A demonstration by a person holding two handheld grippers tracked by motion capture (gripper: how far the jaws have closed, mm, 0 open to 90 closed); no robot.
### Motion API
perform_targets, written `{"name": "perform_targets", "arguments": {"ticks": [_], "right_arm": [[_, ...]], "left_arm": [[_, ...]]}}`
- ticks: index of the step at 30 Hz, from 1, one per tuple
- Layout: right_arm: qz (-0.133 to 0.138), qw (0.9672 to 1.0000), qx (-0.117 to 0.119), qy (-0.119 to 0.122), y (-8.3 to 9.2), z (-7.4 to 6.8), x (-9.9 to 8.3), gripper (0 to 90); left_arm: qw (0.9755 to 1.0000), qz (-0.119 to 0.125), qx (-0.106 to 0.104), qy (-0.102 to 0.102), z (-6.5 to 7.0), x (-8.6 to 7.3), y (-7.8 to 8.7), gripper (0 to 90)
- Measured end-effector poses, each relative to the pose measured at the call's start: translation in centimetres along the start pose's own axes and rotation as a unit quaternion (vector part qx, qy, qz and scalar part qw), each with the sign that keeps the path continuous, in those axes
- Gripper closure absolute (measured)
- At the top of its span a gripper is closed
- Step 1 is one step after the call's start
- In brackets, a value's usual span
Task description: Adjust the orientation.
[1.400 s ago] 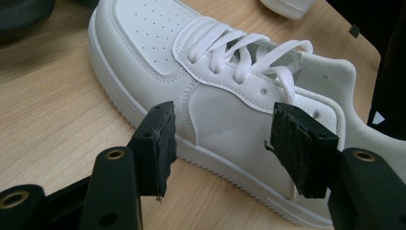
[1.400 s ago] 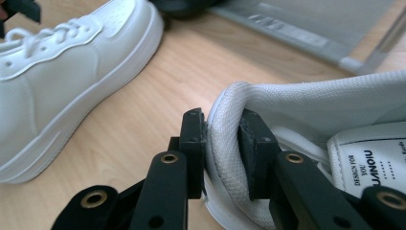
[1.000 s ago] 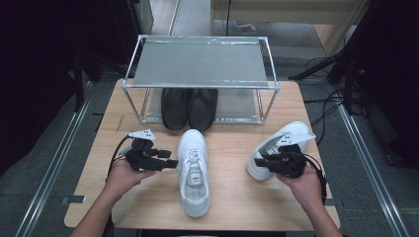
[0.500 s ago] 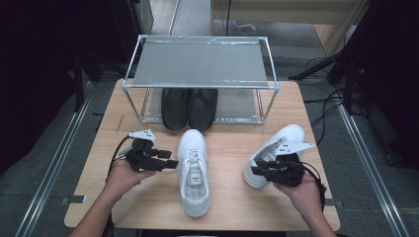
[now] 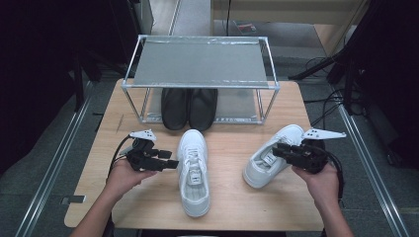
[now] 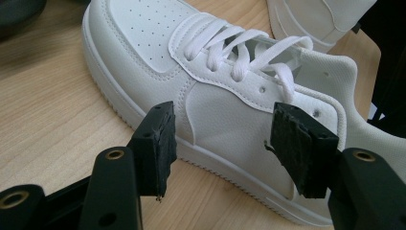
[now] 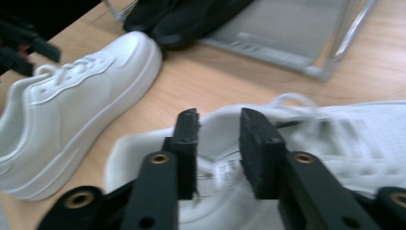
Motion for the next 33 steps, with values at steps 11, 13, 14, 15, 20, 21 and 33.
{"name": "perform_targets", "arguments": {"ticks": [11,13,14,15,20,21,33], "right_arm": [[-0.006,0.9968,-0.061,-0.051,-1.6,5.3,0.8,90.0],[-0.016,0.9962,-0.069,-0.051,-2.3,5.7,0.8,90.0],[-0.021,0.9962,-0.069,-0.05,-2.6,5.7,0.8,90.0],[-0.024,0.9959,-0.072,-0.049,-2.8,5.7,0.8,90.0],[-0.024,0.9965,-0.066,-0.046,-3.3,5.6,0.8,90.0],[-0.025,0.9968,-0.06,-0.047,-3.4,5.7,0.8,90.0],[-0.031,0.9986,-0.027,-0.034,-4.6,4.4,1.1,90.0]], "left_arm": [[1.0,0.0,0.0,0.0,-0.1,0.0,0.0,42.3],[1.0,0.001,0.0,0.001,-0.1,0.0,0.0,42.3],[1.0,0.001,-0.001,0.001,-0.2,0.0,0.0,42.4],[1.0,0.001,-0.001,0.001,-0.2,0.0,0.0,42.4],[1.0,-0.001,0.0,0.0,-0.1,0.0,-0.1,42.4],[1.0,-0.001,-0.001,0.002,-0.1,0.0,-0.1,42.3],[1.0,-0.003,-0.003,0.003,-0.2,0.1,-0.3,42.3]]}}
Point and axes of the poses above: each handheld gripper's, and its own axes: y roughly backward along the jaws, x roughly out of its top, z roughly to its right, the point moved 2 cm from there along -y, roughly forward along the jaws, and after that the axes turned 2 degrees about -z, right-handed, at the moved point
